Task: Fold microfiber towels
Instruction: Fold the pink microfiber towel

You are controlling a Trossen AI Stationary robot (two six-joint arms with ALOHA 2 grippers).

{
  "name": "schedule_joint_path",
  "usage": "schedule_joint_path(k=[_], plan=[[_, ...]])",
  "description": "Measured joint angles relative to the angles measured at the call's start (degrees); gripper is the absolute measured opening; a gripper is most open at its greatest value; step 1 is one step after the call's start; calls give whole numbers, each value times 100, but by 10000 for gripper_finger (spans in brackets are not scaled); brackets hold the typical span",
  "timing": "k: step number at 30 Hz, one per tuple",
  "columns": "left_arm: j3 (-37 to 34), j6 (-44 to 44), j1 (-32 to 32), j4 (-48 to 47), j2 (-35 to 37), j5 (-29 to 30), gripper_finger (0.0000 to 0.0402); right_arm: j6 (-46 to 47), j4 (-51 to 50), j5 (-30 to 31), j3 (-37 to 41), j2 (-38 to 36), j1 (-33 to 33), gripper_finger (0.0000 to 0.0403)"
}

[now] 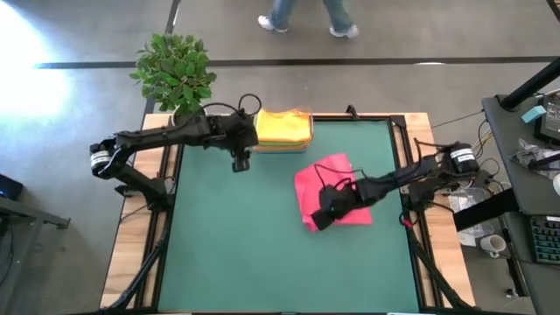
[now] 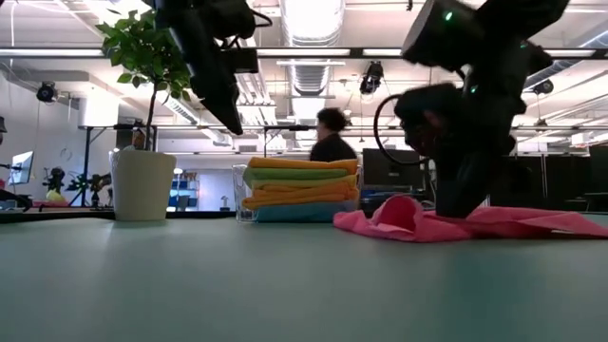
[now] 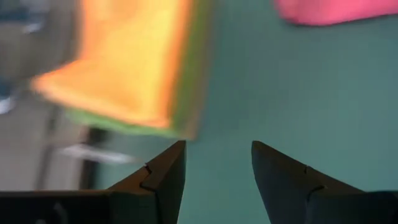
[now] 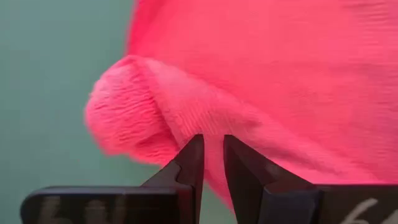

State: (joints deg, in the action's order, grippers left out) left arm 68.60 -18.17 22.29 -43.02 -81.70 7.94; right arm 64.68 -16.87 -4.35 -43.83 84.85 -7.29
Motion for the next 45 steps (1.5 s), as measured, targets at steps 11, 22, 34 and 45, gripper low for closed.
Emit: schedule_joint_path(k=[11, 22, 34, 45], plan=[[-1184, -3, -664, 1286, -9, -1594, 167, 1051, 1550, 134, 0, 451, -1163, 54], [-1900, -21, -1515, 3229, -37, -1595, 167, 776, 1434, 1171, -977, 495, -2093, 54], [-1400, -773, -1513, 4585, -1038, -1591, 167, 227, -1900, 2852, -2777, 486, -2383, 54], [-216, -930, -1353, 4490, -2434, -1584, 167, -322, -2654, 2890, -2999, 463, -2382, 54]])
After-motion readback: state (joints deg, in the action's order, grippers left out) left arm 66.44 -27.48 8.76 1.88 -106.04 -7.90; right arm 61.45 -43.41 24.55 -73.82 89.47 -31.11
